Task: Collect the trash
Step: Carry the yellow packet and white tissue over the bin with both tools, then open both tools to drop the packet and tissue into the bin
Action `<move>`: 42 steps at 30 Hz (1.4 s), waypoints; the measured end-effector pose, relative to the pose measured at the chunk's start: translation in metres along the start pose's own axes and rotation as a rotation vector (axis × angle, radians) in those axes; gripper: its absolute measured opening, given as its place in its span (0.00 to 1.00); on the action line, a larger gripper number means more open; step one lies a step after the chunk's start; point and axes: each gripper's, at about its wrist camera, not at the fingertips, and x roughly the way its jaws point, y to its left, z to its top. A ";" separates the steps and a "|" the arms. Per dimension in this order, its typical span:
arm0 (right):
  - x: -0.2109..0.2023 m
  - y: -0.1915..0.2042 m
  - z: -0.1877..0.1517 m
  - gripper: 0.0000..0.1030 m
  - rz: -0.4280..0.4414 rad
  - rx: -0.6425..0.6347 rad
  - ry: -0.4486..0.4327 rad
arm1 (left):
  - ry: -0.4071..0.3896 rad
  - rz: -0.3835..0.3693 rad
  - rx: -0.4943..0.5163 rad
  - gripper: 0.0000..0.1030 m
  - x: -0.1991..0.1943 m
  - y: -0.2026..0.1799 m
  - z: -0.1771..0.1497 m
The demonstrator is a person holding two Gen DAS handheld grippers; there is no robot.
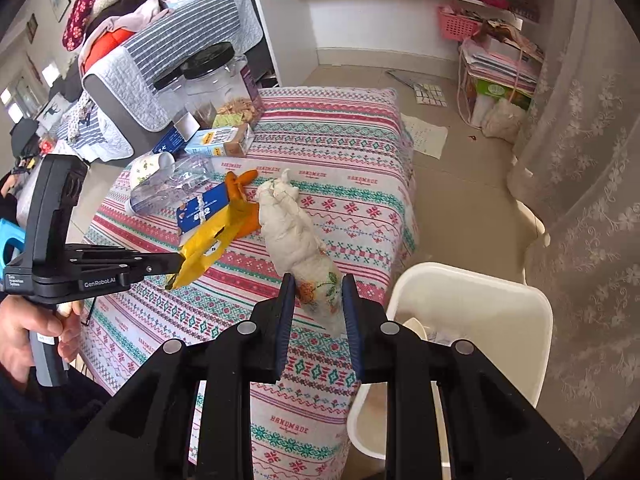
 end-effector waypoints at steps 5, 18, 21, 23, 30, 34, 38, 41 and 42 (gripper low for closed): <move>-0.004 -0.022 -0.011 0.22 -0.046 0.048 0.015 | -0.015 -0.091 0.039 0.02 0.004 -0.035 0.003; 0.000 -0.078 -0.057 0.22 -0.267 0.102 0.120 | 0.131 -0.283 0.085 0.02 0.084 -0.125 -0.002; 0.002 -0.088 -0.067 0.23 -0.302 0.101 0.148 | 0.156 -0.308 0.094 0.02 0.099 -0.142 -0.004; 0.005 -0.092 -0.072 0.23 -0.325 0.099 0.170 | 0.175 -0.316 0.099 0.02 0.110 -0.150 -0.005; 0.013 -0.100 -0.079 0.54 -0.412 0.082 0.201 | 0.217 -0.281 0.068 0.30 0.140 -0.156 -0.005; 0.013 -0.098 -0.076 0.53 -0.409 0.082 0.192 | 0.192 -0.305 0.057 0.38 0.137 -0.150 0.000; 0.009 -0.093 -0.069 0.54 -0.409 0.072 0.165 | 0.193 -0.295 0.048 0.39 0.133 -0.142 0.000; 0.006 -0.087 -0.062 0.56 -0.402 0.063 0.131 | 0.183 -0.291 0.031 0.39 0.127 -0.132 0.002; 0.005 -0.084 -0.059 0.57 -0.395 0.059 0.116 | 0.175 -0.289 0.028 0.39 0.123 -0.129 0.003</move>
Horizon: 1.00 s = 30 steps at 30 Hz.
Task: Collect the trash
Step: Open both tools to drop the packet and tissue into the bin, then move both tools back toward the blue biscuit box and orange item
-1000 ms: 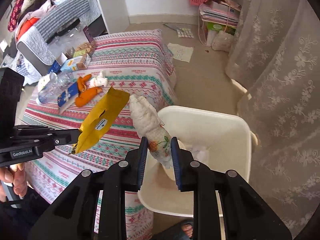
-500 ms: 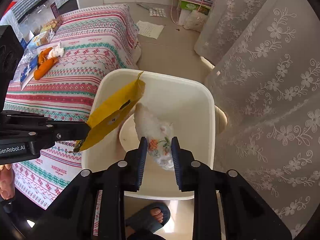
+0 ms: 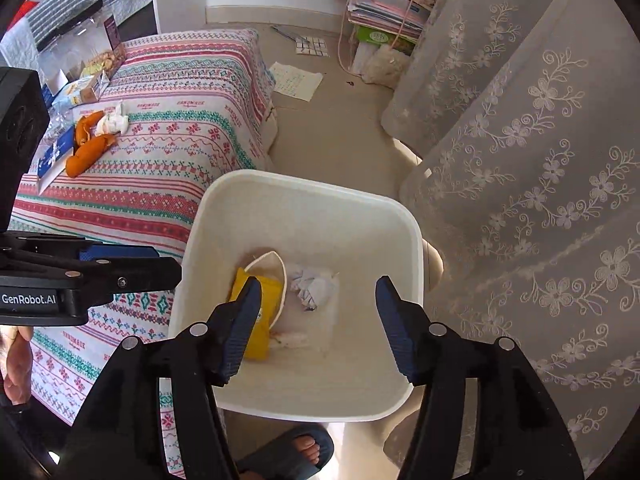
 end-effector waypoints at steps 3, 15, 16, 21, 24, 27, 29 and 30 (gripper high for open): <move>-0.006 0.008 0.008 0.59 0.014 -0.006 -0.029 | -0.028 0.011 -0.010 0.39 -0.011 0.003 0.003; -0.019 0.064 0.043 0.63 0.175 -0.045 -0.077 | -0.153 0.201 -0.057 0.57 -0.082 0.049 0.004; -0.019 0.068 0.046 0.63 0.208 -0.031 -0.071 | -0.168 0.245 -0.053 0.58 -0.090 0.055 0.004; -0.014 0.097 0.064 0.69 0.334 0.031 -0.048 | -0.251 0.435 -0.108 0.71 -0.140 0.099 0.006; -0.005 0.115 0.075 0.69 0.402 0.069 -0.019 | -0.248 0.511 -0.106 0.71 -0.156 0.119 0.006; 0.005 0.129 0.085 0.69 0.453 0.117 0.004 | -0.201 0.584 -0.021 0.73 -0.159 0.127 0.005; 0.012 0.136 0.090 0.69 0.477 0.151 0.018 | -0.164 0.626 0.039 0.77 -0.157 0.132 0.006; 0.015 0.139 0.092 0.69 0.485 0.166 0.025 | -0.154 0.647 0.062 0.77 -0.156 0.136 0.007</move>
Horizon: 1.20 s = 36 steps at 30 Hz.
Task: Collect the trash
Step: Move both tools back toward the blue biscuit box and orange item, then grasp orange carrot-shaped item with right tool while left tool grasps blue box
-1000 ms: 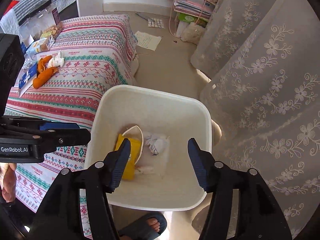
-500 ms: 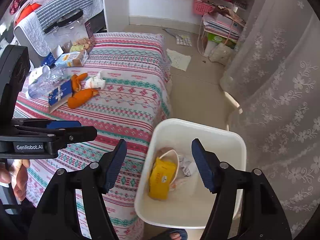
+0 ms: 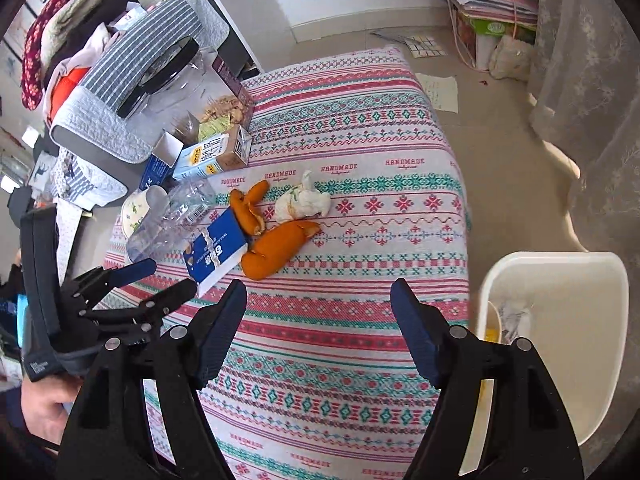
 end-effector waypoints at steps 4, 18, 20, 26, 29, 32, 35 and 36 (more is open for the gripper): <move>0.019 0.007 0.003 0.69 0.025 0.035 0.018 | 0.014 0.042 0.070 0.78 0.016 0.008 0.001; 0.062 0.026 0.012 0.68 0.027 0.063 0.041 | 0.028 0.035 0.081 0.78 0.043 0.018 0.005; 0.066 0.027 0.013 0.67 0.028 0.067 0.043 | 0.036 0.019 0.074 0.74 0.047 0.019 0.005; 0.080 0.028 0.014 0.59 0.046 0.101 0.057 | 0.091 -0.045 0.043 0.17 0.054 0.028 -0.003; 0.086 0.027 0.014 0.57 0.050 0.123 0.064 | 0.077 -0.048 0.042 0.15 0.050 0.029 -0.005; 0.090 0.024 0.014 0.57 0.066 0.152 0.064 | 0.062 -0.075 0.031 0.15 0.040 0.031 -0.007; 0.096 0.023 0.017 0.56 0.069 0.172 0.066 | 0.030 -0.068 0.044 0.35 0.029 0.030 -0.005; 0.098 0.024 0.017 0.53 0.068 0.172 0.067 | 0.020 -0.068 0.049 0.41 0.027 0.029 -0.005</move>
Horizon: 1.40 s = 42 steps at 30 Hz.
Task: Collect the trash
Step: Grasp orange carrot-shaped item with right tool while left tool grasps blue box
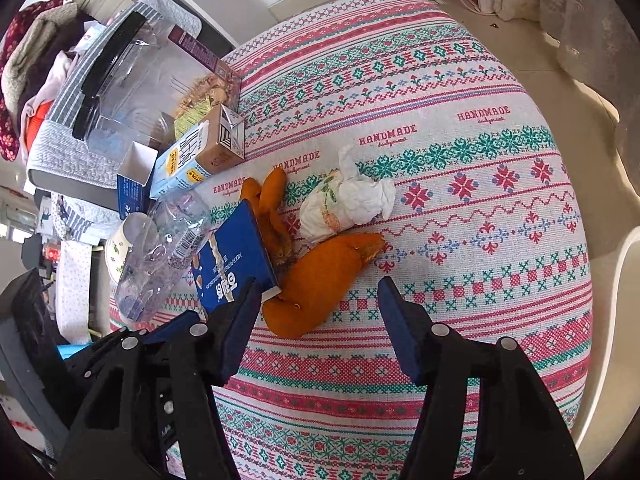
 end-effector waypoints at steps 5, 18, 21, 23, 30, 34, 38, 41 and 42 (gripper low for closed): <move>0.007 0.002 0.000 0.47 0.030 0.016 0.008 | -0.015 0.053 0.033 0.54 0.006 -0.006 0.007; -0.002 0.008 0.006 0.08 0.065 0.013 0.036 | -0.015 0.141 0.114 0.56 0.028 -0.021 0.021; -0.014 0.001 0.007 0.07 0.049 0.026 0.037 | -0.022 0.146 0.108 0.57 0.028 -0.021 0.025; -0.021 -0.005 0.006 0.07 0.028 0.031 0.034 | -0.030 0.169 0.124 0.62 0.028 -0.022 0.027; -0.038 -0.021 -0.001 0.06 -0.008 0.031 0.034 | -0.015 0.199 0.189 0.66 0.040 -0.038 0.037; -0.046 -0.020 -0.005 0.06 -0.002 -0.001 0.031 | -0.014 0.244 0.243 0.69 0.050 -0.047 0.042; -0.054 -0.022 -0.008 0.06 -0.003 -0.020 0.025 | -0.025 0.226 0.266 0.70 0.051 -0.053 0.051; -0.055 -0.024 -0.008 0.06 -0.007 -0.026 0.022 | -0.002 0.157 0.245 0.40 0.053 -0.052 0.057; -0.056 -0.026 -0.009 0.06 -0.009 -0.028 0.022 | 0.006 0.126 0.218 0.32 0.053 -0.048 0.059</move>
